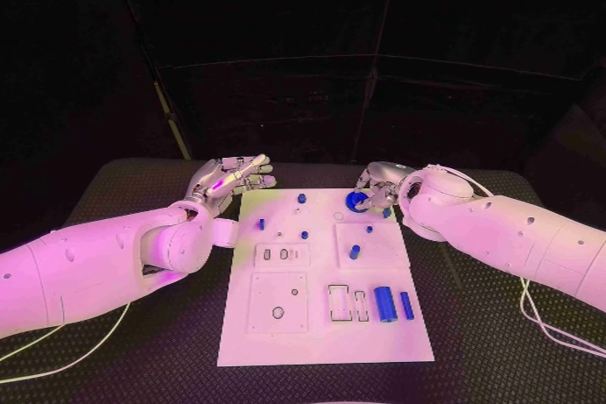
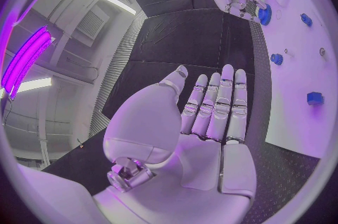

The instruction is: Assemble the parts on the task board

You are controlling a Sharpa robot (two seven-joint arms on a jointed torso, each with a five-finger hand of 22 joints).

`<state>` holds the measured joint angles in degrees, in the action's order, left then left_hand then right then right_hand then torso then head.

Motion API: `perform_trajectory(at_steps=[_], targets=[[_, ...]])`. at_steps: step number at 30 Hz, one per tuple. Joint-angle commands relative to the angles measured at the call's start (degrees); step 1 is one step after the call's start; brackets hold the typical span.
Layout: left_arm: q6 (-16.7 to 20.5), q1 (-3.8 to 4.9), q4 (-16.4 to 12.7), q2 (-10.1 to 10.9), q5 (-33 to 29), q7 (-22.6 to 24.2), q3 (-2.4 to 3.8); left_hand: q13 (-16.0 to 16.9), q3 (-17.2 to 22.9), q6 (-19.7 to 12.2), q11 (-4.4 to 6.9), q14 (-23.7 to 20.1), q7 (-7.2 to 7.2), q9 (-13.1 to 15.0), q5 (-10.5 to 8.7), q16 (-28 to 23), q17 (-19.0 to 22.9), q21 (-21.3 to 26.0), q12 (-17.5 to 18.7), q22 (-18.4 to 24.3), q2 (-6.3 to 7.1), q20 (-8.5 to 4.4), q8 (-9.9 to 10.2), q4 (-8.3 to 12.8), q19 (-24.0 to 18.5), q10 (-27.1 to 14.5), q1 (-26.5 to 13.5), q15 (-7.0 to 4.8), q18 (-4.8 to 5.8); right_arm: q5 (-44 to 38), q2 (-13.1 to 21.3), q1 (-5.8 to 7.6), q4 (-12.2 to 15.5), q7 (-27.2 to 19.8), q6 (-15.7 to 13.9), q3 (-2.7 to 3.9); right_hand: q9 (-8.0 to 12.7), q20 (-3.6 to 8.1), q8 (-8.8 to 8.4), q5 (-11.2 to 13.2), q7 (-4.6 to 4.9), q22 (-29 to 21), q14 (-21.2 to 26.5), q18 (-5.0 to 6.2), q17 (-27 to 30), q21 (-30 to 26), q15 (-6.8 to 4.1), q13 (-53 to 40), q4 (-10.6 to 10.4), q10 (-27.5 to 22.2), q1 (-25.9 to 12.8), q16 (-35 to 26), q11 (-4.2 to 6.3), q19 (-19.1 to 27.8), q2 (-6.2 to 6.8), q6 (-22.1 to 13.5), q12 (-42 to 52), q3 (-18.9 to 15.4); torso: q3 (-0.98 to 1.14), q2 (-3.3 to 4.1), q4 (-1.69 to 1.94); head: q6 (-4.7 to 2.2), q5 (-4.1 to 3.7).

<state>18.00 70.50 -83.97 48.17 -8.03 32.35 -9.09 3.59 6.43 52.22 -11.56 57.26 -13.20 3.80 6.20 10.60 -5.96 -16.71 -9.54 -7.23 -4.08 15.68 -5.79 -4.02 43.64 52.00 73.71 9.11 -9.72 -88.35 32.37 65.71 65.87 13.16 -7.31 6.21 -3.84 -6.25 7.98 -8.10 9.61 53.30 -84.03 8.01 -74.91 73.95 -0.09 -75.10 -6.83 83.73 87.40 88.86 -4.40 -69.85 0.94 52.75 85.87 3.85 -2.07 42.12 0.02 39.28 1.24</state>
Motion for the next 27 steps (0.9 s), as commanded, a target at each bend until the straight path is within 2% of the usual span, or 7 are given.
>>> perform_trajectory(at_steps=[1, 6, 9, 14, 16, 23, 27], targets=[[-0.6, 0.1, -0.2, 0.0, 0.0, 0.1, 0.05, 0.0, 0.0, 0.3, 0.08, 0.2, -1.1, 0.0, -0.03, -0.3, 0.1, -0.1, 0.2, 0.0, 0.15, -0.07, 0.4, 0.3, 0.3, 0.5, 0.6, -0.02, -0.79, -2.2, 0.1, -0.24, 0.2, 0.3, -0.7, -0.13, -0.2, -0.04, 0.5, -0.7, -0.14, 0.1, -5.4, -1.07, -12.6, 0.2, 0.22, -10.9, 0.7, 3.9, 0.7, 0.4, 0.03, -0.3, -0.51, 0.9, 0.3, 0.9, 0.0, -0.03, 0.01, 0.02, -0.01], [-0.5, 0.1, -0.2, 0.0, 0.0, 0.1, 0.06, 0.0, 0.1, 0.4, 0.09, 0.3, -1.09, 0.0, -0.02, -0.3, 0.1, 0.0, 0.3, 0.1, 0.18, -0.07, 0.4, 0.4, 0.3, 0.5, 0.8, -0.02, -0.79, -2.6, 0.4, -0.48, 1.6, 0.3, -3.2, -0.14, -0.2, 0.27, 1.01, -6.2, -0.72, 0.6, -5.4, -1.13, -12.5, 0.6, -0.16, -11.2, 1.5, 4.1, -0.2, 0.3, 0.58, -0.6, -0.61, 3.0, 0.5, 3.5, 0.05, 0.0, 0.03, 0.12, 0.13], [-0.4, 0.1, -0.3, 0.0, 0.0, 0.0, 0.06, 0.0, 0.2, 0.4, 0.09, 0.3, -1.08, 0.0, -0.02, -0.3, 0.1, 0.0, 0.4, 0.1, 0.24, -0.07, 0.4, 0.7, 0.3, 0.6, 1.0, -0.04, -0.8, -2.3, 0.6, -0.56, 2.6, 0.3, -4.6, -0.14, -0.1, 0.45, 1.11, -7.5, -0.99, 1.0, -5.4, -1.19, -12.6, 0.8, -0.36, -11.3, 1.6, 4.2, -1.0, 0.4, 0.8, -0.8, -0.38, 3.7, 0.7, 4.6, 0.07, 0.0, 0.06, 0.07, 0.18], [-0.2, 0.1, -0.3, 0.1, 0.0, 0.0, 0.06, 0.0, 0.2, 0.4, 0.09, 0.3, -1.08, 0.0, -0.02, -0.3, 0.1, 0.0, 0.4, 0.1, 0.24, -0.07, 0.4, 0.7, 0.3, 0.6, 1.0, -0.04, -0.8, 0.2, 1.0, -0.63, 5.0, 0.2, -8.3, -0.13, 0.0, 0.57, 0.9, -7.8, -1.05, 1.1, -5.4, -1.22, -12.5, 1.0, -0.45, -11.2, 1.4, 4.1, -2.4, 0.3, 0.88, -0.8, 0.05, 3.9, 0.5, 5.5, 0.0, -0.04, 0.06, 0.09, 0.22], [-0.1, 0.1, -0.4, 0.1, 0.0, 0.0, 0.06, 0.0, 0.2, 0.4, 0.1, 0.3, -1.08, 0.0, -0.02, -0.4, 0.1, 0.0, 0.4, 0.1, 0.26, -0.08, 0.4, 0.8, 0.3, 0.6, 1.1, -0.04, -0.8, 1.0, 1.2, -0.64, 6.5, 0.2, -9.7, -0.13, 0.0, 0.59, 0.79, -7.7, -1.06, 1.1, -5.4, -1.23, -12.5, 1.0, -0.46, -11.2, 1.3, 4.1, -3.0, 0.3, 0.88, -0.9, 0.29, 3.9, 0.6, 5.7, 0.03, -0.02, 0.05, -0.01, 0.39], [-0.1, 0.11, -0.5, 0.2, 0.0, 0.1, 0.06, 0.0, 0.2, 0.4, 0.1, 0.3, -1.08, 0.0, -0.02, -0.4, 0.1, 0.0, 0.4, 0.1, 0.26, -0.08, 0.4, 0.8, 0.3, 0.6, 1.1, -0.04, -0.8, 1.1, 1.4, -0.65, 11.6, 0.5, -11.1, -0.12, 0.0, 0.61, 0.67, -7.2, -1.1, 1.1, -5.4, -1.23, -12.6, 1.0, -0.48, -11.2, 1.2, 4.2, -3.8, 0.3, 0.9, -0.8, 0.7, 4.0, 0.6, 6.2, 0.01, 0.02, 0.03, -0.11, 0.54], [0.0, 0.11, -0.5, 0.2, 0.0, 0.1, 0.06, 0.0, 0.3, 0.4, 0.1, 0.3, -1.08, 0.0, -0.02, -0.4, 0.2, 0.0, 0.5, 0.2, 0.29, -0.08, 0.4, 0.9, 0.3, 0.7, 1.1, -0.04, -0.8, 0.4, 0.7, -0.65, 13.3, 0.5, -11.1, -0.12, 0.0, 0.62, 0.6, -6.8, -1.12, 1.1, -5.4, -1.23, -12.6, 1.0, -0.49, -11.2, 1.2, 4.2, -4.2, 0.4, 0.92, -0.8, 0.82, 4.1, 0.6, 6.4, 0.06, 0.03, 0.02, -0.06, 0.7]])
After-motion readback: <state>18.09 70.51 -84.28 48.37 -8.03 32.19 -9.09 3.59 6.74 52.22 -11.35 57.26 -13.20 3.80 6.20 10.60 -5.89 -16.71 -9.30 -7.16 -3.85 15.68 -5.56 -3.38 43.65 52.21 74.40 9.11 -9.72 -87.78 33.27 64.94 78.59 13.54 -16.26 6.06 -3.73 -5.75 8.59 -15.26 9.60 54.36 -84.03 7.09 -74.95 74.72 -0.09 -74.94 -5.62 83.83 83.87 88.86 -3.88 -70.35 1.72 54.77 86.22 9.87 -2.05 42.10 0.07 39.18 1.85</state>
